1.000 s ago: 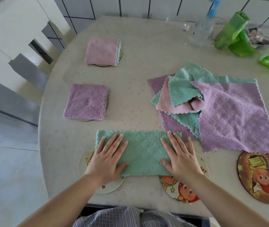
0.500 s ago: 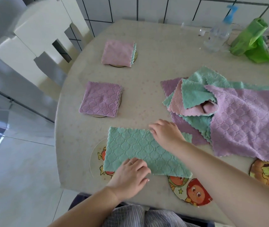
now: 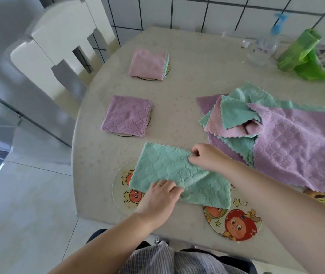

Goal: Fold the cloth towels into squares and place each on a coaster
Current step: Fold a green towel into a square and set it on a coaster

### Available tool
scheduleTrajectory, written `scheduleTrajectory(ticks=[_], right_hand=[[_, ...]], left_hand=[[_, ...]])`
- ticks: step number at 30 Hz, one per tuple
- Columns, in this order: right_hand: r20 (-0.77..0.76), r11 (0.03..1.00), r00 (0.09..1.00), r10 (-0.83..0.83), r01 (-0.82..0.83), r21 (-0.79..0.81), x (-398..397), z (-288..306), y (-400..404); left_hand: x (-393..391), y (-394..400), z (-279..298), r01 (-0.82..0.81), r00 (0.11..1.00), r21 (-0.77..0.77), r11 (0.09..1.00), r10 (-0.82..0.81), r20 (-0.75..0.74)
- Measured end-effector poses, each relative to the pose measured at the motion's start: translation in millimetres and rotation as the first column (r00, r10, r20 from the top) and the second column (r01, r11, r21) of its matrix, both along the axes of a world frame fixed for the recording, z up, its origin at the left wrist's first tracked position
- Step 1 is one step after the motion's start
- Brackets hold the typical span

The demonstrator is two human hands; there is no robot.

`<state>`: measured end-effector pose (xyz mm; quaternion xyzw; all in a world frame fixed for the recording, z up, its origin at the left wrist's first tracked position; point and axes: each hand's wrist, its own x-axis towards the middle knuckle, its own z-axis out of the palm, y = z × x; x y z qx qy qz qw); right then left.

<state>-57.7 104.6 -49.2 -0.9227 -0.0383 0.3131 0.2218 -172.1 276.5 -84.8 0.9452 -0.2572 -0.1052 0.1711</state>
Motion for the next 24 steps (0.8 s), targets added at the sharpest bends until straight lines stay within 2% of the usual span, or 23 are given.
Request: scheduleTrajectory(ticks=[2,5,7,9,10,11,12,13,14,15,16,18,19,22,24], right_hand=[[-0.011,0.993,0.996,-0.089,0.090,0.077,-6.5,8.0,-10.8],[-0.026,0.969,0.982,-0.185,0.187,0.161,-22.0,21.9,-27.5],[-0.054,0.934,0.963,-0.262,0.268,0.235,-36.3,29.7,-35.7],[-0.070,0.882,0.936,-0.344,0.348,0.316,-52.3,31.2,-41.7],[-0.073,0.857,0.923,-0.378,0.379,0.349,-60.1,31.2,-42.5],[-0.075,0.837,0.911,-0.407,0.404,0.368,-67.2,30.1,-42.2],[-0.076,0.825,0.901,-0.426,0.422,0.376,-73.6,29.5,-40.9],[-0.083,0.814,0.896,-0.435,0.431,0.390,-79.6,27.3,-39.5],[-0.094,0.803,0.895,-0.436,0.434,0.407,-85.5,25.2,-37.5],[-0.112,0.799,0.897,-0.428,0.434,0.416,-91.2,21.8,-36.4],[-0.141,0.799,0.898,-0.417,0.436,0.415,-97.0,19.8,-34.9],[-0.196,0.795,0.895,-0.400,0.445,0.411,-107.3,14.5,-33.7],[-0.204,0.799,0.897,-0.392,0.442,0.408,-111.2,12.2,-34.0],[-0.145,0.800,0.913,-0.381,0.404,0.443,-118.5,13.6,-33.8],[-0.109,0.791,0.913,-0.392,0.396,0.468,-121.5,15.2,-33.2]], left_hand=[[-0.8,6.3,8.6,-0.019,0.998,-0.020,1.000,0.020,0.057],[-0.4,16.7,20.9,-0.121,0.981,-0.100,0.988,0.134,0.139],[-2.8,21.1,30.7,-0.218,0.966,-0.255,0.942,0.246,0.082],[-7.4,20.2,37.4,-0.367,0.927,-0.397,0.841,0.364,-0.087],[-10.0,17.7,38.9,-0.470,0.883,-0.453,0.757,0.406,-0.238],[-11.8,13.5,40.1,-0.606,0.793,-0.494,0.623,0.418,-0.444],[-12.6,7.7,43.2,-0.748,0.657,-0.502,0.434,0.378,-0.652],[-12.5,1.9,46.0,-0.861,0.505,-0.448,0.241,0.294,-0.812],[-12.8,-3.4,49.7,-0.927,0.376,-0.365,0.089,0.189,-0.907],[-13.8,-7.4,52.1,-0.954,0.297,-0.298,-0.003,0.096,-0.950],[-15.1,-10.2,54.1,-0.966,0.256,-0.257,-0.037,0.034,-0.966],[-17.4,-12.0,54.6,-0.967,0.253,-0.253,0.019,0.024,-0.967],[-16.5,-11.6,54.8,-0.958,0.277,-0.271,0.094,0.063,-0.959],[-6.3,-7.8,47.8,-0.838,0.475,-0.362,0.409,0.219,-0.853],[2.2,-4.3,41.1,-0.769,0.544,-0.375,0.518,0.223,-0.809]])
